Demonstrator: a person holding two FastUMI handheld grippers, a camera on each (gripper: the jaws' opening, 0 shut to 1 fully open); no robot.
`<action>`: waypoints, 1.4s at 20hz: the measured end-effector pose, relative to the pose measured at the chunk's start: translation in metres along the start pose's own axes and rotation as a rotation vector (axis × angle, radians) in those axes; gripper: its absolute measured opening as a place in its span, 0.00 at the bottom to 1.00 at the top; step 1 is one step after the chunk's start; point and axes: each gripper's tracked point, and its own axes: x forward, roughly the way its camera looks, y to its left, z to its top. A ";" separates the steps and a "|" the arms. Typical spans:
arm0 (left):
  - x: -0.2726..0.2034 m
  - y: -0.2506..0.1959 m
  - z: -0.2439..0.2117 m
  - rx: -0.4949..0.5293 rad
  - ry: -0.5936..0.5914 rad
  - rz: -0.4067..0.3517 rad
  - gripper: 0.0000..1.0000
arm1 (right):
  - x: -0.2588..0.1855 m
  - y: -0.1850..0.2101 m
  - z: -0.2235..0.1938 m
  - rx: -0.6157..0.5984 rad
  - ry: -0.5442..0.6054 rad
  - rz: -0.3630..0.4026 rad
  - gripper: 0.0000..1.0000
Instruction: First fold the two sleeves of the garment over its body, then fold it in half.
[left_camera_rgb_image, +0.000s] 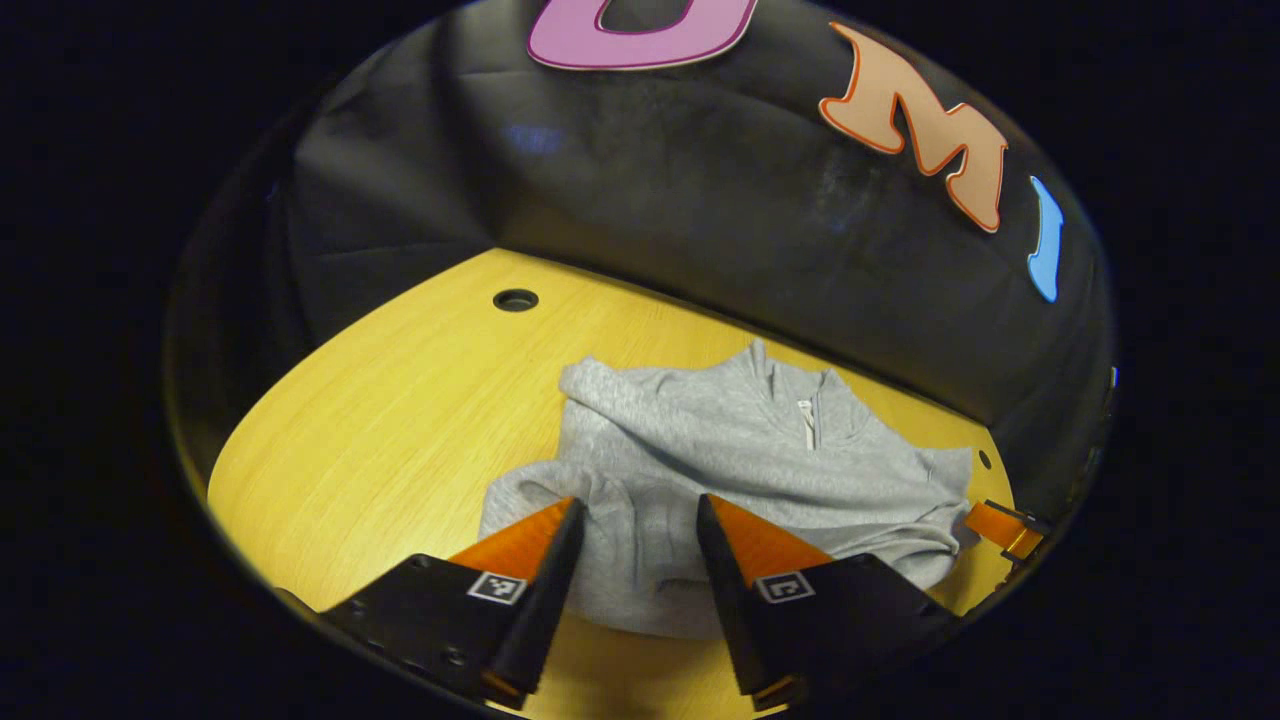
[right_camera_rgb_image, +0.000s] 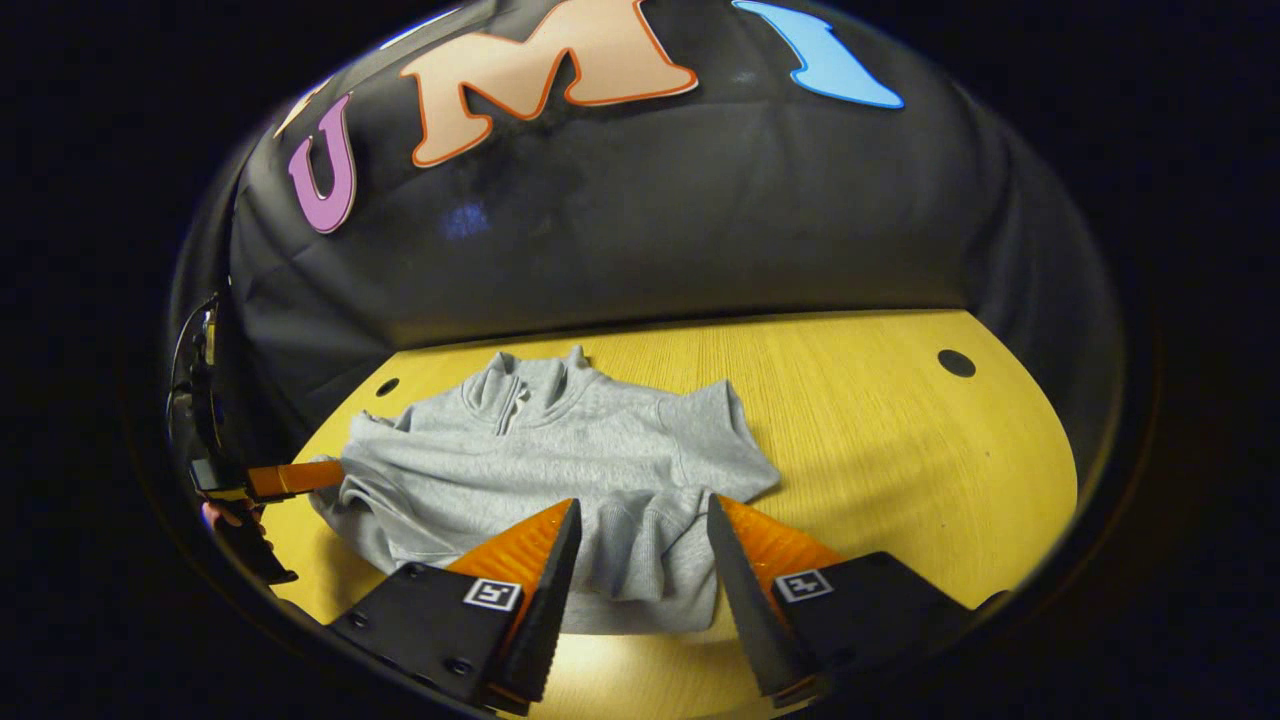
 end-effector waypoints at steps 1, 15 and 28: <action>-0.005 0.004 0.008 0.028 -0.013 0.015 0.75 | -0.006 -0.005 0.006 -0.001 -0.007 -0.007 0.80; -0.171 0.005 0.073 0.289 -0.166 -0.092 0.94 | -0.180 0.053 0.062 -0.108 -0.172 0.076 0.99; -0.250 0.027 -0.003 0.333 -0.124 -0.120 0.94 | -0.302 0.050 0.018 0.049 -0.256 -0.028 0.96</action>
